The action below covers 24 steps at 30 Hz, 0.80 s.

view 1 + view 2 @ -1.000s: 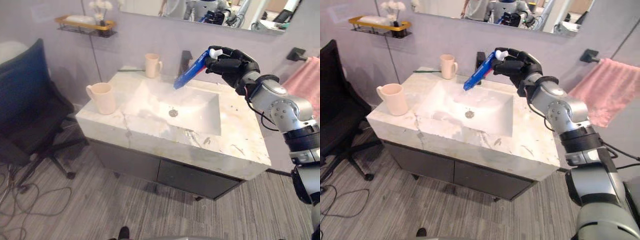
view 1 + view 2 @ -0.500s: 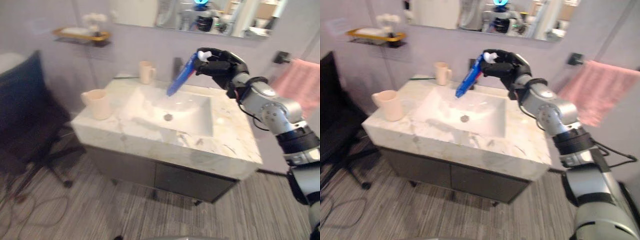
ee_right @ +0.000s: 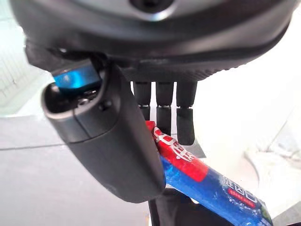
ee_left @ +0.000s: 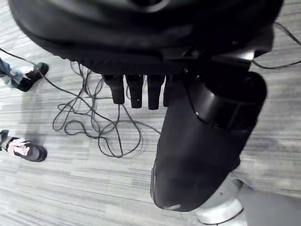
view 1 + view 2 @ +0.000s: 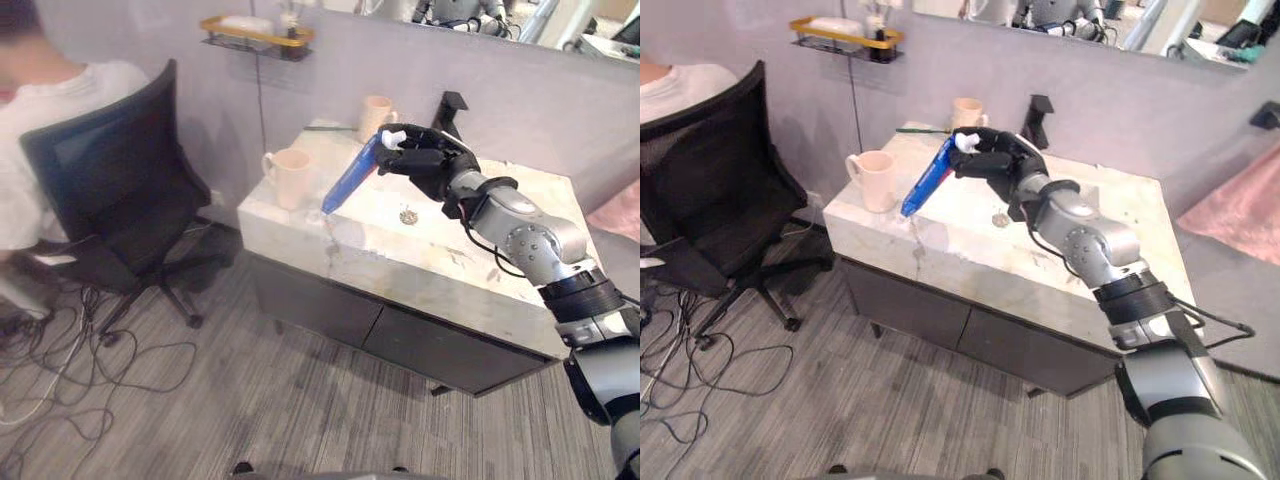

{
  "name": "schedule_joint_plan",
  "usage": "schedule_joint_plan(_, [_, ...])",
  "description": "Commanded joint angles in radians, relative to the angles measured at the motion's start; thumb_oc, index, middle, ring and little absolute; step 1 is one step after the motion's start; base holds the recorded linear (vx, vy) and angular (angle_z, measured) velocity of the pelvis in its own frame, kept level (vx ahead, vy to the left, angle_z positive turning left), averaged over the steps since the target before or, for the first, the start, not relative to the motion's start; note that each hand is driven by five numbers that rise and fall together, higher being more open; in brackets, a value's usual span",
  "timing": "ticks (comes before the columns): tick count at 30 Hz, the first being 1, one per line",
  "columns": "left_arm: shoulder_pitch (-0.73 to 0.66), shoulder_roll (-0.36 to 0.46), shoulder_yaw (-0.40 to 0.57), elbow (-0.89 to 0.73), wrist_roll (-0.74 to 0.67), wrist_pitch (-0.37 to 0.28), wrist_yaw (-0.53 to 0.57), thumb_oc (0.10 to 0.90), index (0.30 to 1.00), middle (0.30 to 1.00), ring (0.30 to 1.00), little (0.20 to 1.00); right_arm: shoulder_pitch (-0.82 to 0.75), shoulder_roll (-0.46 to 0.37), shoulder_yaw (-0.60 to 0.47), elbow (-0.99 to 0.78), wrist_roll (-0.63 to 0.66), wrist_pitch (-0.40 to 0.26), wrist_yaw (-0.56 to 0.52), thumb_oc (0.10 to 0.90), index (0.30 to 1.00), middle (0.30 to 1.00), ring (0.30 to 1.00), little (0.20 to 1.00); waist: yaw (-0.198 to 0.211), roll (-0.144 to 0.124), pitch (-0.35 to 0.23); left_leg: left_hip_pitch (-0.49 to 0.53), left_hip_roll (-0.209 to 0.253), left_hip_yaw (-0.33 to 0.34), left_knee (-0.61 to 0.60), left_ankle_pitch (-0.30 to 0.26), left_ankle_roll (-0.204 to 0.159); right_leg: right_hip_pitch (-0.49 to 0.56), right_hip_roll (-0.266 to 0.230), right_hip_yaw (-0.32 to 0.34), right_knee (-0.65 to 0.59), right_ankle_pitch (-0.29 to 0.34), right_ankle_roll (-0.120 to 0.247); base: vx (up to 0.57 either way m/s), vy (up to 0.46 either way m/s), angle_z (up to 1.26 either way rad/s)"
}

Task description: Organize the bathroom.

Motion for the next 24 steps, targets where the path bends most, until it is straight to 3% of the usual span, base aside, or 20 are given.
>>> schedule_joint_plan(1, [0.057, -0.023, -0.009, 0.078, 0.012, 0.009, 0.002, 0.800, 0.900, 0.900, 0.900, 0.900, -0.204, -0.074, -0.124, 0.013, -0.003, -0.173, -0.019, 0.400, 0.300, 0.300, 0.300, 0.300, 0.010, 0.034, -0.105, -0.008, 0.053, 0.067, 0.042, 0.004, 0.049, -0.017, 0.003, 0.038, 0.011, -0.068, 0.064, -0.03, 0.195, -0.05])
schedule_joint_plan(4, [0.061, -0.024, -0.008, 0.080, 0.033, 0.007, 0.001, 0.800, 0.900, 0.900, 0.900, 0.900, -0.187, -0.095, -0.136, 0.031, -0.001, -0.213, -0.011, 0.400, 0.300, 0.300, 0.300, 0.300, 0.020, 0.023, -0.111, -0.020, 0.033, 0.056, 0.052, -0.012, 0.075, -0.033, -0.022, 0.053, 0.041, -0.025, 0.064, -0.01, 0.116, -0.13])
schedule_joint_plan(6, [0.062, -0.022, -0.010, 0.078, 0.044, 0.006, -0.005, 0.800, 0.900, 0.900, 0.900, 0.900, -0.169, -0.112, -0.155, 0.045, 0.000, -0.238, 0.000, 0.400, 0.300, 0.300, 0.300, 0.300, 0.025, 0.022, -0.106, -0.025, 0.022, 0.041, 0.063, -0.026, 0.095, -0.067, -0.046, 0.068, 0.142, 0.030, 0.057, -0.01, 0.065, -0.17])
schedule_joint_plan(7, [0.064, -0.015, -0.013, 0.075, 0.056, 0.003, -0.007, 0.800, 0.900, 0.900, 0.900, 0.900, -0.154, -0.130, -0.163, 0.050, 0.001, -0.265, 0.005, 0.400, 0.300, 0.300, 0.300, 0.300, 0.025, 0.028, -0.096, -0.028, 0.014, 0.019, 0.068, -0.034, 0.112, -0.139, -0.053, 0.109, 0.270, 0.084, 0.047, 0.01, 0.066, -0.18])
schedule_joint_plan(8, [0.069, -0.006, -0.019, 0.076, 0.061, 0.005, -0.007, 0.800, 0.900, 0.900, 0.900, 0.900, -0.148, -0.146, -0.168, 0.057, 0.008, -0.282, 0.014, 0.400, 0.300, 0.300, 0.300, 0.300, 0.020, 0.035, -0.090, -0.026, 0.008, 0.010, 0.072, -0.036, 0.124, -0.174, -0.039, 0.137, 0.306, 0.085, 0.034, 0.02, 0.047, -0.21])
schedule_joint_plan(9, [0.070, -0.005, -0.019, 0.076, 0.062, 0.006, -0.007, 0.800, 0.900, 0.900, 0.900, 0.900, -0.147, -0.145, -0.170, 0.058, 0.005, -0.283, 0.015, 0.400, 0.300, 0.300, 0.300, 0.300, 0.019, 0.033, -0.089, -0.023, 0.006, 0.010, 0.073, -0.039, 0.122, -0.186, -0.033, 0.146, 0.299, 0.091, 0.034, 0.19, -0.081, -0.11])
schedule_joint_plan(10, [0.070, 0.002, -0.011, 0.083, 0.058, 0.024, -0.005, 0.800, 0.900, 0.900, 0.900, 0.900, -0.141, -0.141, -0.180, 0.058, -0.024, -0.288, 0.012, 0.400, 0.300, 0.300, 0.300, 0.300, 0.004, 0.023, -0.084, -0.004, -0.012, -0.009, 0.080, -0.064, 0.116, -0.223, 0.019, 0.189, 0.173, 0.116, 0.042, 0.23, -0.139, -0.05])
schedule_joint_plan(12, [0.066, 0.006, -0.006, 0.085, 0.060, 0.037, 0.000, 0.800, 0.900, 0.900, 0.900, 0.900, -0.137, -0.149, -0.181, 0.058, -0.029, -0.303, 0.005, 0.400, 0.300, 0.300, 0.300, 0.300, -0.006, 0.006, -0.084, -0.007, -0.033, -0.028, 0.093, -0.080, 0.119, -0.237, 0.063, 0.217, 0.034, 0.106, 0.046, 0.28, -0.163, -0.13])
schedule_joint_plan(13, [0.073, 0.010, 0.012, 0.088, 0.087, 0.031, 0.019, 0.800, 0.900, 0.900, 0.900, 0.900, -0.126, -0.167, -0.190, 0.040, -0.027, -0.310, -0.012, 0.400, 0.300, 0.300, 0.300, 0.300, -0.021, -0.011, -0.072, -0.002, -0.055, -0.042, 0.124, -0.125, 0.125, -0.271, 0.113, 0.235, -0.062, 0.133, 0.054, 0.29, -0.177, -0.20])
schedule_joint_plan(14, [0.079, 0.017, 0.017, 0.091, 0.097, 0.025, 0.026, 0.800, 0.900, 0.900, 0.900, 0.900, -0.121, -0.172, -0.210, 0.015, -0.031, -0.290, -0.032, 0.400, 0.300, 0.300, 0.300, 0.300, -0.031, -0.019, -0.063, 0.000, -0.062, -0.051, 0.143, -0.153, 0.138, -0.303, 0.135, 0.260, 0.007, 0.142, 0.053, 0.27, -0.155, -0.07])
schedule_joint_plan(15, [0.077, 0.020, 0.016, 0.093, 0.110, 0.026, 0.028, 0.800, 0.900, 0.900, 0.900, 0.900, -0.125, -0.181, -0.216, 0.010, -0.028, -0.275, -0.044, 0.400, 0.300, 0.300, 0.300, 0.300, -0.036, -0.019, -0.065, 0.000, -0.061, -0.054, 0.142, -0.151, 0.141, -0.300, 0.146, 0.280, 0.031, 0.123, 0.047, 0.25, -0.149, 0.29])
schedule_joint_plan(16, [0.066, 0.026, 0.010, 0.093, 0.160, 0.032, 0.018, 0.800, 0.900, 0.900, 0.900, 0.900, -0.157, -0.223, -0.217, 0.027, -0.014, -0.234, -0.057, 0.400, 0.300, 0.300, 0.300, 0.300, -0.047, -0.018, -0.076, 0.003, -0.050, -0.072, 0.133, -0.136, 0.136, -0.273, 0.173, 0.312, 0.076, 0.050, 0.027, 0.24, -0.128, 0.70])
schedule_joint_plan(22, [0.031, -0.017, -0.062, 0.092, 0.221, 0.031, -0.051, 0.800, 0.900, 0.900, 0.900, 0.900, -0.281, -0.287, -0.084, 0.263, 0.039, -0.320, 0.054, 0.400, 0.300, 0.300, 0.300, 0.300, -0.070, -0.023, -0.129, 0.045, 0.010, -0.058, 0.067, -0.096, 0.084, -0.200, 0.195, 0.311, 0.044, -0.035, 0.032, 0.20, -0.084, 0.88])
schedule_joint_plan(24, [0.026, -0.044, -0.106, 0.101, 0.253, 0.032, 0.000, 0.800, 0.900, 0.900, 0.900, 0.900, -0.282, -0.277, -0.071, 0.268, 0.039, -0.339, 0.048, 0.400, 0.300, 0.300, 0.300, 0.300, -0.080, -0.021, -0.140, 0.053, 0.016, -0.062, 0.034, -0.088, 0.080, -0.189, 0.201, 0.326, 0.035, -0.044, 0.028, 0.19, -0.025, 0.03])
